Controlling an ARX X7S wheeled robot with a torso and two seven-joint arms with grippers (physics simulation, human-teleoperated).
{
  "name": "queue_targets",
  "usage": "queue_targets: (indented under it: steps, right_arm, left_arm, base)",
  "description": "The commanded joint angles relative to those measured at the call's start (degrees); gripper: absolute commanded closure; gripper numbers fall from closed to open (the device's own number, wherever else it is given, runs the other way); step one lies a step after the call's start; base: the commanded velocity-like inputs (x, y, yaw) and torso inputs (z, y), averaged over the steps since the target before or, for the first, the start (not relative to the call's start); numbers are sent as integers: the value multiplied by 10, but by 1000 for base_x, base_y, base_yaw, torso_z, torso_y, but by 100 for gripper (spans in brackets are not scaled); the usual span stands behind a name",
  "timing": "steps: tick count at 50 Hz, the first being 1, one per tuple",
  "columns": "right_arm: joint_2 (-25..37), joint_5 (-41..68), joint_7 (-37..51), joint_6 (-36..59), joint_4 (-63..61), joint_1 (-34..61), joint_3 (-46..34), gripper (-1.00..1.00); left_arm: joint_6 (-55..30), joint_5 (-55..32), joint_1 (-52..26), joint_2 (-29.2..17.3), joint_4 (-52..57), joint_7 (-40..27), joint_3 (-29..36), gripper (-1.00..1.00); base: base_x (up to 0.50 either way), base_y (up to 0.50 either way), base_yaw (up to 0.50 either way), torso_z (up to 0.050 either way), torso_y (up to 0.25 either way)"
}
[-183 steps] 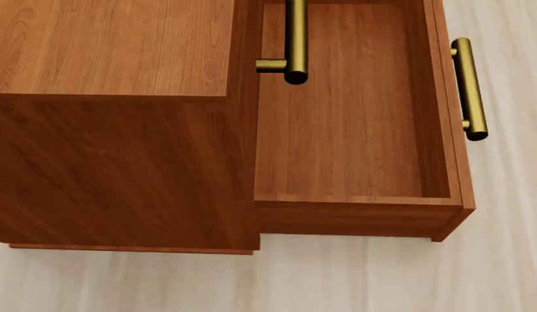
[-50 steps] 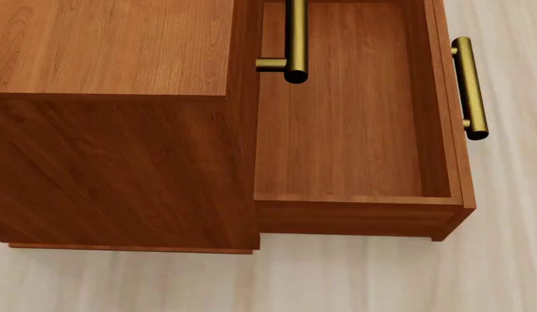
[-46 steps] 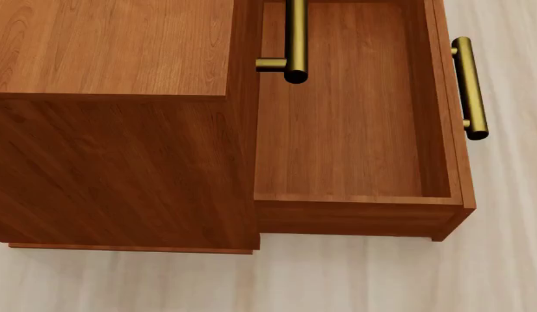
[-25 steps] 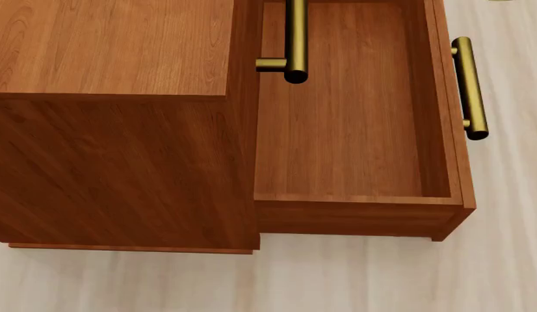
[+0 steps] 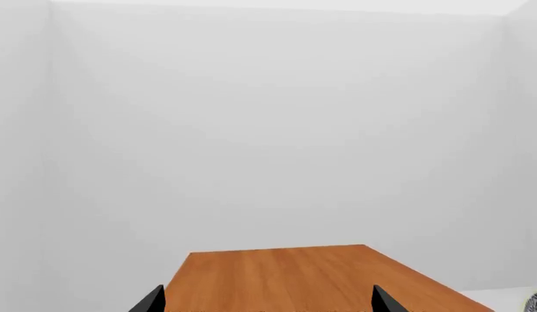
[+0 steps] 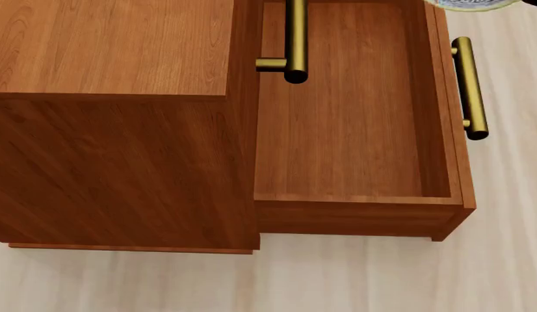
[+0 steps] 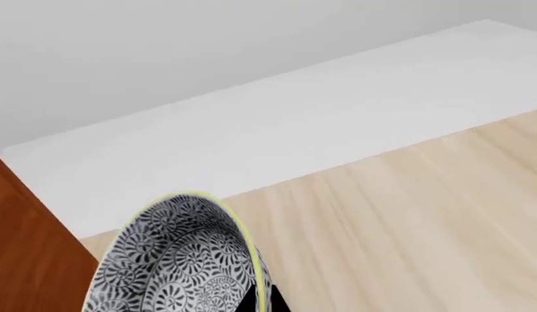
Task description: Put the bowl in the bottom drawer of the cabinet.
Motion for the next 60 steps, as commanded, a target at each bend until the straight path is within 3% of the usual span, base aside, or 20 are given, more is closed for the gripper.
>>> queue_targets:
  steps: [1, 30, 60]
  right_arm:
    - [3, -17, -9, -9, -3, -17, 0, 100]
    - [18, -26, -16, -21, -10, -70, 3, 100]
    - [5, -33, -4, 41, -21, -27, -72, 100]
  left_arm:
    - [2, 0, 0, -2, 1, -1, 1, -100]
    - [1, -4, -7, -2, 1, -4, 5, -100]
    - [12, 2, 0, -7, 0, -4, 7, -100]
  base:
    - [0, 0, 0, 0, 0]
    - [0, 0, 0, 0, 0]
    - [0, 0, 0, 1, 1]
